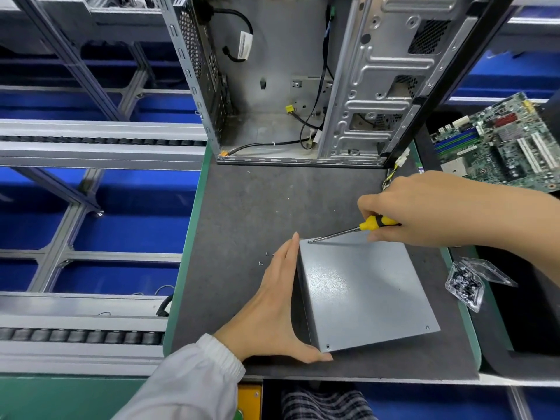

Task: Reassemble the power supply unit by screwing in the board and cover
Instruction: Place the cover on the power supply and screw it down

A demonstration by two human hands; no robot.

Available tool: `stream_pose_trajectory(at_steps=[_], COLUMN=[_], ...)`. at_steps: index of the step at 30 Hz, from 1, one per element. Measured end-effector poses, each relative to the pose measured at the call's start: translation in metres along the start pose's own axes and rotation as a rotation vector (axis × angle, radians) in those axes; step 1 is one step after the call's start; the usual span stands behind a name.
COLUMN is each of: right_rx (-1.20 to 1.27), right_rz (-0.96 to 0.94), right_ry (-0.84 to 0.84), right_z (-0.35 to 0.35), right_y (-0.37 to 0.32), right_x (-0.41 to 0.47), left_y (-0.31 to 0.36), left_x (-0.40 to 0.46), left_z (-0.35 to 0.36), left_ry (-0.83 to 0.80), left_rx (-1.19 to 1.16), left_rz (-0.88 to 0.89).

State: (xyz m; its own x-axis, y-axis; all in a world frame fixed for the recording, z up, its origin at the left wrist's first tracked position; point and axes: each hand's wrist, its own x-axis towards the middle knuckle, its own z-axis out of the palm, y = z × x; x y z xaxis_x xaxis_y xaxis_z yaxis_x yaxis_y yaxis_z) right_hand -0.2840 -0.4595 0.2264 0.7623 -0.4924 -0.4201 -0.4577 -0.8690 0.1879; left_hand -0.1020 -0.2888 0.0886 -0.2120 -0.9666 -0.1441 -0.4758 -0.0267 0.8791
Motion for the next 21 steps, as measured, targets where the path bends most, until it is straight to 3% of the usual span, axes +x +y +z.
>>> stream_pose_trajectory(at_steps=[11,21], right_rx=[-0.170,-0.358], right_rz=[-0.035,-0.205], right_ry=[-0.092,-0.027], right_z=[-0.029,-0.071], right_y=[-0.013,-0.030], right_x=[0.014,0.035], left_y=[0.003,0.003], left_x=[0.000,0.002], left_z=[-0.004,-0.005], left_ry=[-0.014,-0.003], left_rx=[0.057,0.120], left_rz=[0.034,0.064])
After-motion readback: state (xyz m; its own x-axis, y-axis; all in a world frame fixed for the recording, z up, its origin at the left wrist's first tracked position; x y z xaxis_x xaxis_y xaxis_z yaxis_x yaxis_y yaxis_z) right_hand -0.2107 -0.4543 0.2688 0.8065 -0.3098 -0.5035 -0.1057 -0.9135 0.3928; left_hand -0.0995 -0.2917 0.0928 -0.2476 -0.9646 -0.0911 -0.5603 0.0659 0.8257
